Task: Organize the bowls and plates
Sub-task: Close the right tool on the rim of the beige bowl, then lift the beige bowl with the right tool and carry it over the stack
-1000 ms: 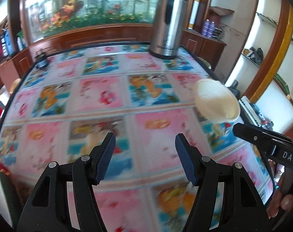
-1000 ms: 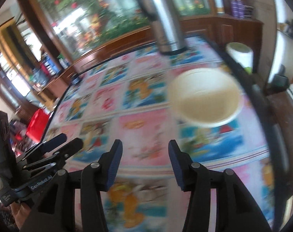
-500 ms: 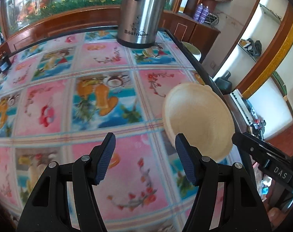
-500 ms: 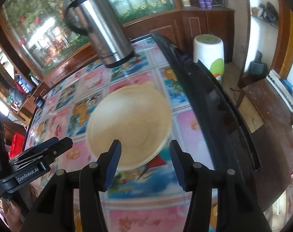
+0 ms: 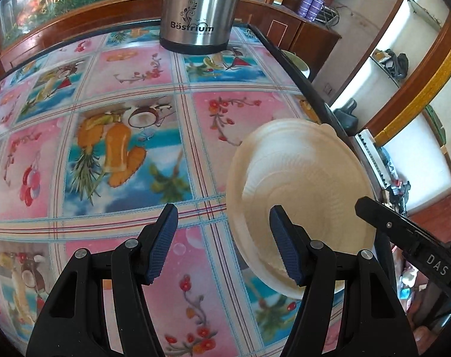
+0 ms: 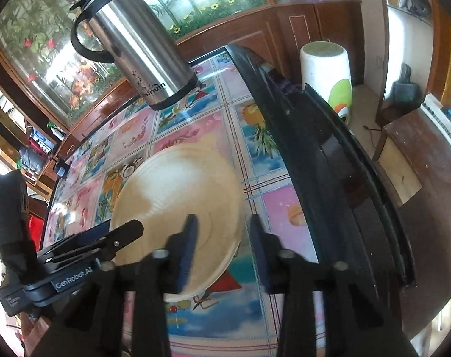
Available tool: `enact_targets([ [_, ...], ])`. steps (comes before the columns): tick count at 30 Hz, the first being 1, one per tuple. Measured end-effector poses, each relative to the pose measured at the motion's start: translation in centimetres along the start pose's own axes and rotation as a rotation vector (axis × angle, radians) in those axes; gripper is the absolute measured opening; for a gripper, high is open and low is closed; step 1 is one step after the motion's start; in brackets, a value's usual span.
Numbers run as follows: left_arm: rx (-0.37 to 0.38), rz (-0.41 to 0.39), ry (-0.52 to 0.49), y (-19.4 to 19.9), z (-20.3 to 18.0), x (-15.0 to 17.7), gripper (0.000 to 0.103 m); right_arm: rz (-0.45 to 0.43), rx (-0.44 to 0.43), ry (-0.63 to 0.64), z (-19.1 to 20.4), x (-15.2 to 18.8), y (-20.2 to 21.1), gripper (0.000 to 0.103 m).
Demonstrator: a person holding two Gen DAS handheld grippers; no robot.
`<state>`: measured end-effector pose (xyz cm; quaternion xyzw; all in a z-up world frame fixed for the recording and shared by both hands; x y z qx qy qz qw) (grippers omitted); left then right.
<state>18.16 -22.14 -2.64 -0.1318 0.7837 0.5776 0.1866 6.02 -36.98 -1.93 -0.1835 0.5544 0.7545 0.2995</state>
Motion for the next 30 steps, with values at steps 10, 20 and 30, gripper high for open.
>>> enact_targets([
  [10, 0.007, 0.018, -0.032, 1.4, 1.0, 1.8, 0.015, 0.0, -0.006, 0.049, 1.9, 1.6, 0.7, 0.014],
  [20, -0.023, -0.012, -0.016, 5.1, 4.9, 4.9, 0.015, 0.01, -0.042, 0.099, 6.1, 4.5, 1.6, 0.014],
  [30, -0.079, -0.069, 0.01, 9.4, 9.5, 7.7, 0.015, 0.025, -0.093, 0.152, 11.5, 7.4, 1.9, 0.014],
])
Point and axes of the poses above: each gripper's, at about its wrist camera, not at the fingertips, and y roughly against the way its jaws point, z to its left, x to its underside, the point moved 7 cm from there along -y, roughly the way its jaws point, and after that the axes turned 9 degrees about y, right-handed, at the moved point
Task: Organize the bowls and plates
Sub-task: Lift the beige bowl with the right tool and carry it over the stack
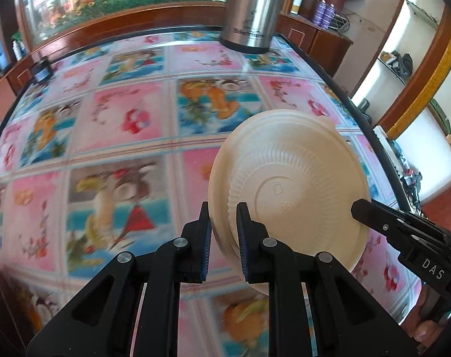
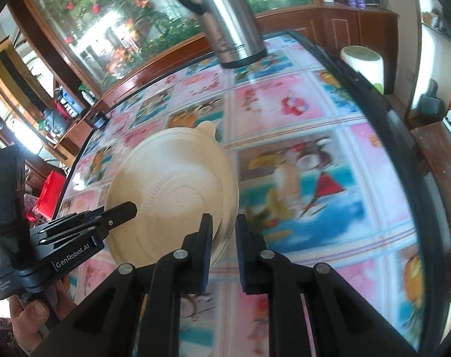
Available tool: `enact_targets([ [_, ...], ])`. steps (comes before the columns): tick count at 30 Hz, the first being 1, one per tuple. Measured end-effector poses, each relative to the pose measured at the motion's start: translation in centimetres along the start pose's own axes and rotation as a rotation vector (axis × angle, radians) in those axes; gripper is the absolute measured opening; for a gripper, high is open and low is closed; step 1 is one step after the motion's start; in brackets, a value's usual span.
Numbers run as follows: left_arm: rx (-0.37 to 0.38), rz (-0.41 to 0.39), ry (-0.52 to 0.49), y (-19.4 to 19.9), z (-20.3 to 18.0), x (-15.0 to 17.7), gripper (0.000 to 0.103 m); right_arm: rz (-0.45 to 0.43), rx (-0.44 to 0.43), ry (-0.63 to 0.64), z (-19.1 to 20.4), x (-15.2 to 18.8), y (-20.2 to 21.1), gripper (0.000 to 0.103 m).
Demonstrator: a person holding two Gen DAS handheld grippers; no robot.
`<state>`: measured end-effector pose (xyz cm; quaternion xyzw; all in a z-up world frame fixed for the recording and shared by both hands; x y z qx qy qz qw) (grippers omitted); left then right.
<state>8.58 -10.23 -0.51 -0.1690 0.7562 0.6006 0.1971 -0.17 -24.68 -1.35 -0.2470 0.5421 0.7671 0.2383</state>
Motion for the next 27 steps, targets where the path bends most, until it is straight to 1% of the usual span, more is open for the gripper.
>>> enact_targets([
  [7, -0.025, -0.01, 0.043, 1.8, 4.1, 1.8, 0.015, 0.013, -0.026, 0.052, 4.0, 1.0, -0.5, 0.015],
  [15, -0.049, -0.06, 0.079, 5.1, 8.3, 3.5, 0.015, 0.029, -0.059, 0.111, 8.6, 2.0, -1.1, 0.015],
  [27, -0.062, -0.101, 0.149, 8.8, 13.7, 5.3, 0.015, 0.033, -0.073, 0.209, 14.9, 2.5, -1.4, 0.017],
])
Point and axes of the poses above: each gripper's, at about its wrist camera, not at the fingertips, and y roughly against the way its jaws point, z to its left, x to its underside, the point moved 7 cm from there along -y, roughly the way its jaws point, and after that the axes turned 9 degrees about y, right-handed, at the moved point
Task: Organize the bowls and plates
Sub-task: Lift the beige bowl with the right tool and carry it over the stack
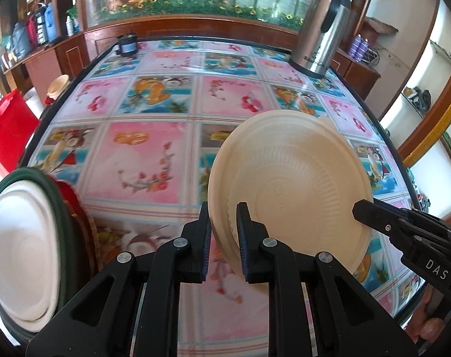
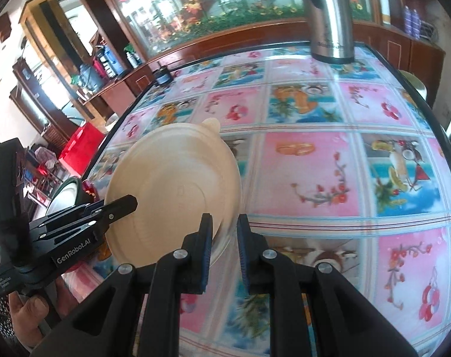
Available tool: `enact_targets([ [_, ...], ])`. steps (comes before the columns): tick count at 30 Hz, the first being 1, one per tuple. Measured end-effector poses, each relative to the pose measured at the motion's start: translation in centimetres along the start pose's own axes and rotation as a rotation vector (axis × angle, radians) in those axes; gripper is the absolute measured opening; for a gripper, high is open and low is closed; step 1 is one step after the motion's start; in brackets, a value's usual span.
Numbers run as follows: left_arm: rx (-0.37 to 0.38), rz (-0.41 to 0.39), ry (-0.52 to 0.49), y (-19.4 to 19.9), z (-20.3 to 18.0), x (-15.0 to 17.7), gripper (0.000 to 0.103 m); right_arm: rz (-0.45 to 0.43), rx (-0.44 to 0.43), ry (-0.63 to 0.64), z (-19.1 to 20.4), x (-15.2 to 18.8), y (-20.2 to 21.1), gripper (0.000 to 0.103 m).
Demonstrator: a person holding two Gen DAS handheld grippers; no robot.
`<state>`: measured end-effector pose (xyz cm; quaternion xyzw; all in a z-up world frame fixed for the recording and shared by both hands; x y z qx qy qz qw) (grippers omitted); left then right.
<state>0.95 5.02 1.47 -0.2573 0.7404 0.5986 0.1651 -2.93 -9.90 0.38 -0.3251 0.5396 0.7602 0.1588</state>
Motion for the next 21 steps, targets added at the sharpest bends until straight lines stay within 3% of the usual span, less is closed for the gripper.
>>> enact_targets([
  [21, -0.086, -0.127, 0.148, 8.6, 11.6, 0.0, 0.016, -0.02, -0.102, 0.196, 12.8, -2.1, -0.8, 0.017],
])
Point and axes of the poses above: each gripper's, at about its wrist camera, not at the fingertips, and y roughly against the way its jaws point, z to its left, x to its underside, the point moved 7 cm from there along -y, roughly the way its jaws point, and after that the axes turned 9 degrees about y, right-handed, at the moved point
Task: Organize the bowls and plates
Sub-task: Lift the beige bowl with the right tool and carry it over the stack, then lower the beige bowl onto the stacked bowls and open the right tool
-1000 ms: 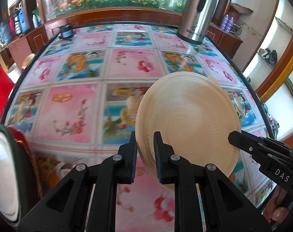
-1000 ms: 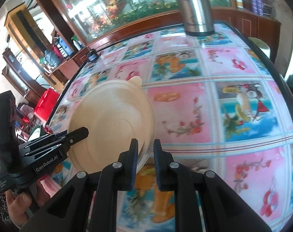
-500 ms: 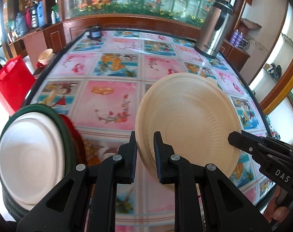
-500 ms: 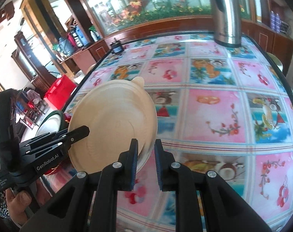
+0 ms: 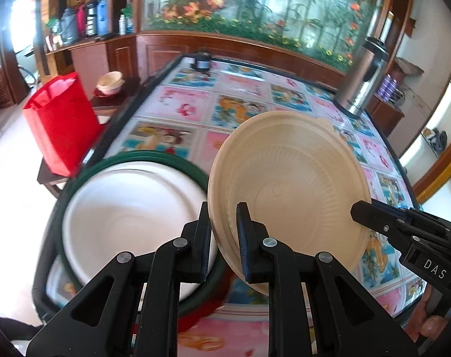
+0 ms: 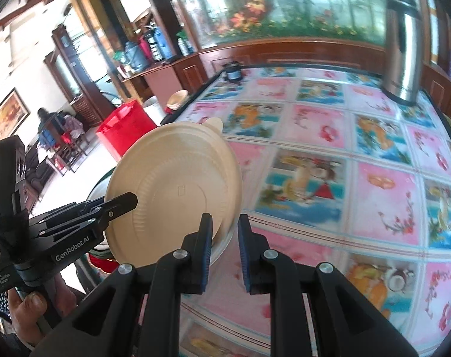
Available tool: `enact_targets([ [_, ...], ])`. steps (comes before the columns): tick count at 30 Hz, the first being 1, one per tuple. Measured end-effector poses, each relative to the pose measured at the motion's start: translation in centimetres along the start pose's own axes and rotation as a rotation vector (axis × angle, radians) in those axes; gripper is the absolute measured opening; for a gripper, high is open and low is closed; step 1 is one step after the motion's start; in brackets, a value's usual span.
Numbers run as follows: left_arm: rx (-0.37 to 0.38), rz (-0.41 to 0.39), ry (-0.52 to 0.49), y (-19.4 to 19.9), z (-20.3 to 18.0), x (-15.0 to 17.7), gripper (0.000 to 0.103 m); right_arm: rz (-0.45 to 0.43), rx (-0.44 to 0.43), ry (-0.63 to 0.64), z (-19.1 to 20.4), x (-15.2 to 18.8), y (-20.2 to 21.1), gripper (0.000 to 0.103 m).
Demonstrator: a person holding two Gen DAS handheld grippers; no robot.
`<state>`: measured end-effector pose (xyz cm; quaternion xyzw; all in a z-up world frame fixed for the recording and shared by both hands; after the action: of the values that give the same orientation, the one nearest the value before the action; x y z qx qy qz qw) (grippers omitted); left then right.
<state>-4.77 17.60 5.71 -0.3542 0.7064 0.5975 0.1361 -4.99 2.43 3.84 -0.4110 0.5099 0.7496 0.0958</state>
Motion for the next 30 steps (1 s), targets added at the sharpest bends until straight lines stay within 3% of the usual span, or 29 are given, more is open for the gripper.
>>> enact_targets([
  [9, -0.063, -0.039, 0.061, 2.0, 5.3, -1.1, 0.016, 0.02, -0.053, 0.087, 4.9, -1.9, -2.5, 0.018],
  [19, -0.123, -0.021, 0.118, 1.6, 10.3, -0.3, 0.016, 0.087, -0.09, 0.164, 9.0, -2.2, -6.1, 0.019],
  [30, -0.137, -0.019, 0.14, 0.6, 11.9, 0.3, 0.016, 0.142, -0.086, 0.196, 10.5, -1.5, -8.1, 0.02],
])
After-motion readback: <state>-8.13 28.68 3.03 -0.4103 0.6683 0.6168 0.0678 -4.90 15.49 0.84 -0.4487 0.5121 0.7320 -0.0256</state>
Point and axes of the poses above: each gripper's, at about its wrist camera, not at the fingertips, and y roughly against the way its jaws point, z to its left, x to its underside, the point moved 7 cm from there along -y, roughly the way its jaws point, and after that the axes turned 9 degrees about y, right-handed, at the moved point
